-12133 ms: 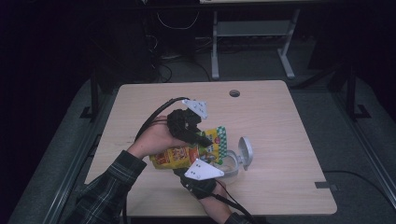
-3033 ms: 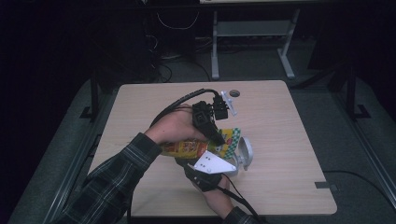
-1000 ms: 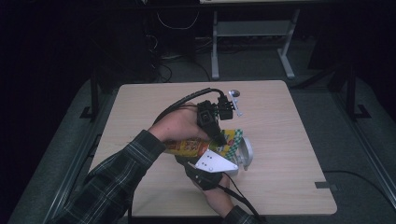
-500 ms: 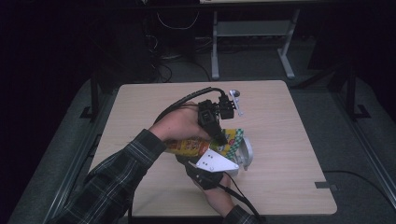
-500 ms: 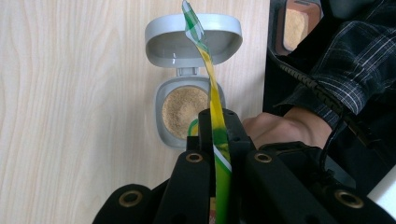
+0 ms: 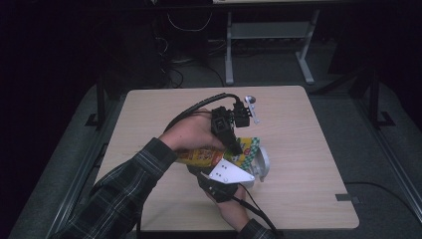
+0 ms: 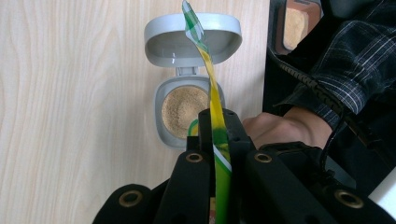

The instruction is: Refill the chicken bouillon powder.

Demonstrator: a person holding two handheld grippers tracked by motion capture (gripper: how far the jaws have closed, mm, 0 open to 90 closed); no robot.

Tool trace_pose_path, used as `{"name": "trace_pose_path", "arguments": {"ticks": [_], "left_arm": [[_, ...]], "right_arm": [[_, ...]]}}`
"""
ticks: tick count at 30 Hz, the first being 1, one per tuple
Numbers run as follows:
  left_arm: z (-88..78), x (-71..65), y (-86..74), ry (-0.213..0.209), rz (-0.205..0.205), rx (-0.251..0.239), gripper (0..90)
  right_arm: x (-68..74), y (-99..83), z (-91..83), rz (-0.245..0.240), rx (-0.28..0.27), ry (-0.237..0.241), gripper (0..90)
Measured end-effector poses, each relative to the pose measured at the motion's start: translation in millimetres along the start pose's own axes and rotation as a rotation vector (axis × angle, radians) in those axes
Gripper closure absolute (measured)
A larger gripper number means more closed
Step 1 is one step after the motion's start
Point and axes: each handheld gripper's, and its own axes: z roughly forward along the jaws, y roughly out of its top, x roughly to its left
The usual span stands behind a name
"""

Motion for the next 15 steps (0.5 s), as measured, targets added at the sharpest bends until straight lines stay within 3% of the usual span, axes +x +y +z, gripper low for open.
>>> {"name": "trace_pose_path", "arguments": {"ticks": [15], "left_arm": [[0.4, 0.1, 0.2, -0.002, -0.002, 0.000, 89.8]], "right_arm": [[0.2, 0.1, -0.2, -0.002, -0.002, 0.000, 90.0]]}}
